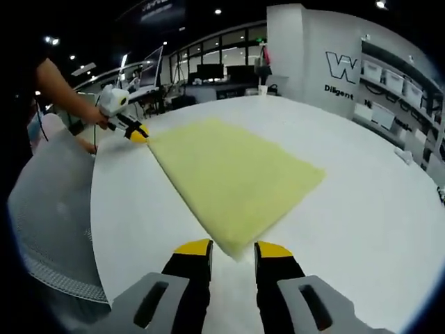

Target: Fold the garment on the visible template until the final outline fits inside the template.

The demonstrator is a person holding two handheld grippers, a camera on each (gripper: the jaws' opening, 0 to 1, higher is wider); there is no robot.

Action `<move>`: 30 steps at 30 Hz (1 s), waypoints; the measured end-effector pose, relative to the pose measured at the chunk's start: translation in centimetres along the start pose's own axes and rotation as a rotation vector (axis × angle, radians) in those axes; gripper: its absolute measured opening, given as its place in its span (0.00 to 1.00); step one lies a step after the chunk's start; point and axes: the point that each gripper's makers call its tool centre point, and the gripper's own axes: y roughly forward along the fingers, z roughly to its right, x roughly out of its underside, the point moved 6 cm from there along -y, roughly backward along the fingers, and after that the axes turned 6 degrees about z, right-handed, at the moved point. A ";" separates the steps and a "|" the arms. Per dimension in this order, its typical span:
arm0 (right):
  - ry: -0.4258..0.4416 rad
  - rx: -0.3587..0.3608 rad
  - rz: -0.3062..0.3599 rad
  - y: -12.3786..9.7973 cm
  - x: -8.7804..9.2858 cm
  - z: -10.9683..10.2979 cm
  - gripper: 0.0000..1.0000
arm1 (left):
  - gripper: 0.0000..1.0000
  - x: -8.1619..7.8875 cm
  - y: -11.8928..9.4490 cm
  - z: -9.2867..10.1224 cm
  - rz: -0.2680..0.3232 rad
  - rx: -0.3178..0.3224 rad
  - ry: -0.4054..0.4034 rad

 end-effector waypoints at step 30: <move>0.034 0.097 -0.137 4.3 0.3 -0.1 0.26 | 0.33 -1.6 3.5 3.4 -0.011 0.052 -0.006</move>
